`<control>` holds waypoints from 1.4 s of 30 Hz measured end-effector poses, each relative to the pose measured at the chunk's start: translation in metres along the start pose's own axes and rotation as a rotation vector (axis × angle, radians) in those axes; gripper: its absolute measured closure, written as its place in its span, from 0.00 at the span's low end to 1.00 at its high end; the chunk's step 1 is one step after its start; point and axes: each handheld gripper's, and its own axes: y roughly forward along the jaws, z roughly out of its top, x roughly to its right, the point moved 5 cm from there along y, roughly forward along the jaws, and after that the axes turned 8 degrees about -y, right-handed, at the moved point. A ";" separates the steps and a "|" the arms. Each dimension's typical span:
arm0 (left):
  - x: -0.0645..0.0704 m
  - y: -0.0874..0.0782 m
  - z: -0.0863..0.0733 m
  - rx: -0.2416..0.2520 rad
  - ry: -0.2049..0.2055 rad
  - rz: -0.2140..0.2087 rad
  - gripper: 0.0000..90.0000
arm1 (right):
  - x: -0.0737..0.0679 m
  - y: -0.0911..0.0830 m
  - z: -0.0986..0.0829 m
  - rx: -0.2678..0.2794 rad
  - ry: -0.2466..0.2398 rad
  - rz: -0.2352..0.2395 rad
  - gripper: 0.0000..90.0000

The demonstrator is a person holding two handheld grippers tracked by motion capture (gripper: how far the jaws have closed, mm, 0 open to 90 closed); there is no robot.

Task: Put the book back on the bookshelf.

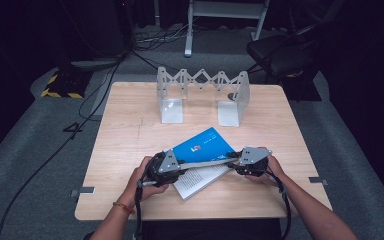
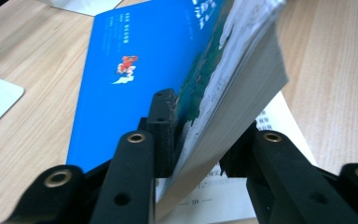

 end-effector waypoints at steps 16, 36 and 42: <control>0.020 0.009 0.015 -0.016 -0.040 0.125 0.54 | -0.013 0.004 0.026 -0.111 -0.009 -0.050 0.79; -0.009 -0.002 -0.005 -0.053 -0.079 0.044 0.69 | -0.001 0.003 0.009 0.007 -0.059 0.030 0.79; 0.000 -0.017 0.001 -0.070 -0.086 0.140 0.40 | -0.014 0.004 0.025 -0.064 -0.095 0.005 0.83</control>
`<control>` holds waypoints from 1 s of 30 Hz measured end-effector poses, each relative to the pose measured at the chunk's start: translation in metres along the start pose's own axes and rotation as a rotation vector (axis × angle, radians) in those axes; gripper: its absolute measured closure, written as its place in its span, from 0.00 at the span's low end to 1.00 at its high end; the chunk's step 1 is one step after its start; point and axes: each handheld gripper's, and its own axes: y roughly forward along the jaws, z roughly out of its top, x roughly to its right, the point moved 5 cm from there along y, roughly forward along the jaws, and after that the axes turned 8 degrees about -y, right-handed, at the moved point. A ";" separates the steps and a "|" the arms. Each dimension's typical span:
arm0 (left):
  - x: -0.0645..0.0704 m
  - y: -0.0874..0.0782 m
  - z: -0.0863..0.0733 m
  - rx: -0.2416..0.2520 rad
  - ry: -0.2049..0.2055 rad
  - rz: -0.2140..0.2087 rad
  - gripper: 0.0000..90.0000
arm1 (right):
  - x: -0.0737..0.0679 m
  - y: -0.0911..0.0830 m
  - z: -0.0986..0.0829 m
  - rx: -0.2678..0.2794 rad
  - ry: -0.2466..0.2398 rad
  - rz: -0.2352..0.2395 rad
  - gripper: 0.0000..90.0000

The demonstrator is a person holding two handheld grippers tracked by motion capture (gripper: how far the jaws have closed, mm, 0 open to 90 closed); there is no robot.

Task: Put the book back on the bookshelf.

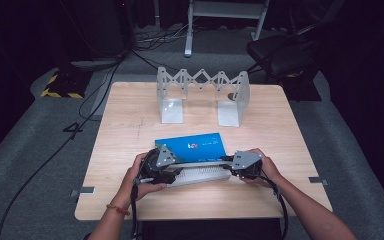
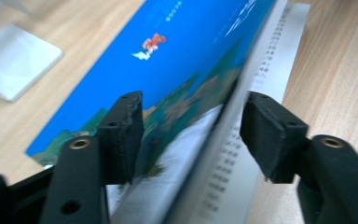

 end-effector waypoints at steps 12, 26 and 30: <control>0.022 0.021 0.008 -0.060 0.008 0.080 0.30 | -0.008 0.001 0.013 -0.049 -0.004 0.009 0.84; 0.000 0.023 -0.011 -0.061 0.070 0.039 0.71 | 0.006 0.003 0.006 0.118 0.033 0.017 0.65; -0.003 0.024 -0.012 -0.055 0.068 0.024 0.72 | 0.016 0.007 -0.007 0.109 -0.008 0.065 0.74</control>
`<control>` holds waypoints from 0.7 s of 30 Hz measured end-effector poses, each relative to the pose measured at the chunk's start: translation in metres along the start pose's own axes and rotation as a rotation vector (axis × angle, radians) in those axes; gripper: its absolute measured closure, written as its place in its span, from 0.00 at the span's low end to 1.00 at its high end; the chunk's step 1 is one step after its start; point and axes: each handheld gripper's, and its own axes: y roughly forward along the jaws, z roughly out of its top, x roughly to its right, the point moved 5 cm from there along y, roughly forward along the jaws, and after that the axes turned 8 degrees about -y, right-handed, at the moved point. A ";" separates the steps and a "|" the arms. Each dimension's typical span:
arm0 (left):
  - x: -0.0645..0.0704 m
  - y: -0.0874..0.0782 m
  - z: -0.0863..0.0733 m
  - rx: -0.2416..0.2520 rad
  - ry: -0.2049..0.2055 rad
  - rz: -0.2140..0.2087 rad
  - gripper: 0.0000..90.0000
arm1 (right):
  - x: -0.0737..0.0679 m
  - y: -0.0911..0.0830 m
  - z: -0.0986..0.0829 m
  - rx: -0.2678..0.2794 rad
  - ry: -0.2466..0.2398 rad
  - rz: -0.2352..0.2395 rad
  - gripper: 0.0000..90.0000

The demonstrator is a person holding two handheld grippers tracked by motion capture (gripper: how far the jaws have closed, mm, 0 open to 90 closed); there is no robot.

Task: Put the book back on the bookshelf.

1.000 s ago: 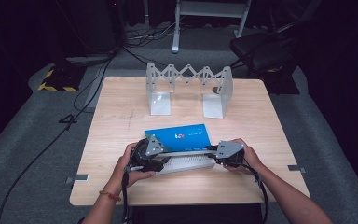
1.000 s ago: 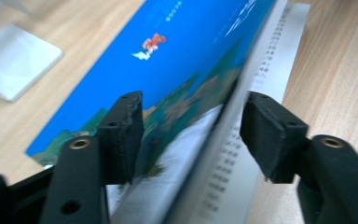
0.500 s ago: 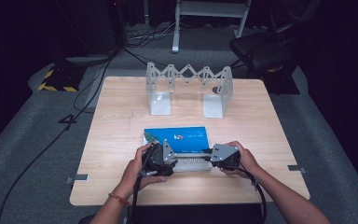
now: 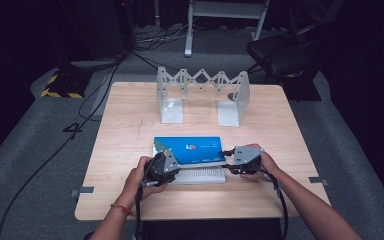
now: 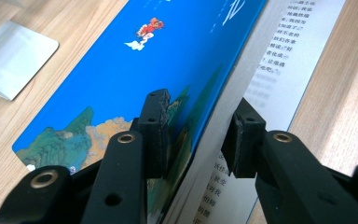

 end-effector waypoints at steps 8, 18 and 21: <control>0.002 -0.002 0.003 0.020 -0.027 0.006 0.61 | -0.002 -0.002 0.006 0.027 -0.026 -0.023 0.81; 0.027 0.005 0.023 0.019 0.012 0.005 0.39 | -0.022 -0.009 0.031 -0.011 -0.047 -0.037 0.85; 0.029 0.008 0.026 0.010 0.029 0.049 0.48 | -0.023 -0.010 0.034 -0.021 -0.036 -0.044 0.86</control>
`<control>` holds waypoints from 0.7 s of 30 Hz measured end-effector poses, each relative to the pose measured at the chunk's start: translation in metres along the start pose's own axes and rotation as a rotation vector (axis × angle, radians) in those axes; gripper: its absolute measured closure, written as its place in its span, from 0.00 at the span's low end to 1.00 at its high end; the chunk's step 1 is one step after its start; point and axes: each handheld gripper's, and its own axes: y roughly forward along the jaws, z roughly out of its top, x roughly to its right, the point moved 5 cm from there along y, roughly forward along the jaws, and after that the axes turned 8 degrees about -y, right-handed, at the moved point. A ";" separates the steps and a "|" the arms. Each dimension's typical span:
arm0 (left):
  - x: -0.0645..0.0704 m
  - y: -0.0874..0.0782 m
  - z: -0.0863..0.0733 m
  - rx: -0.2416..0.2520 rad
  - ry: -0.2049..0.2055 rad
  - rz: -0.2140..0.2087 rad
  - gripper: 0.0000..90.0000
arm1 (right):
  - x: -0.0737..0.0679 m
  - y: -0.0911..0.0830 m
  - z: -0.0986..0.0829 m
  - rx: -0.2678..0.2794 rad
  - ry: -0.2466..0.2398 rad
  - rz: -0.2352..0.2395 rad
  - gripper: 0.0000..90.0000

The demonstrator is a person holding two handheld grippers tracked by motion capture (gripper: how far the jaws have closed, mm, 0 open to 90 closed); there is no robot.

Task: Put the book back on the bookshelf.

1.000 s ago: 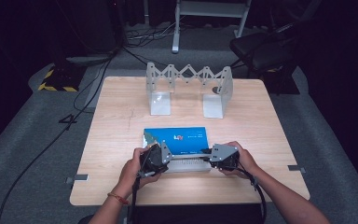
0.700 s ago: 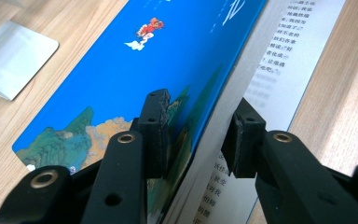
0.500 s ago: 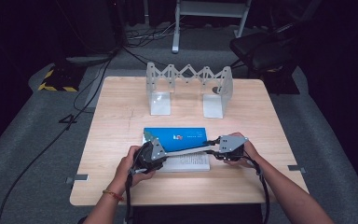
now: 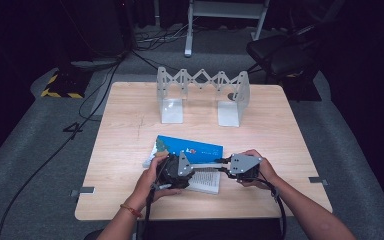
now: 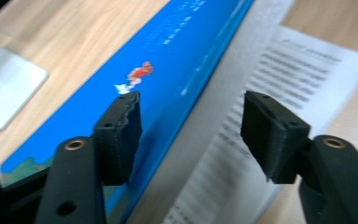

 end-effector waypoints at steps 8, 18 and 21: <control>-0.005 0.003 -0.006 0.041 -0.012 -0.005 0.68 | 0.000 -0.001 0.007 -0.015 0.025 -0.011 0.85; -0.011 -0.004 -0.010 0.175 -0.063 -0.014 0.79 | 0.030 -0.023 -0.007 0.155 0.232 -0.058 0.50; -0.014 -0.006 -0.011 0.198 -0.083 -0.016 0.80 | 0.041 -0.024 -0.034 0.105 0.295 -0.100 0.44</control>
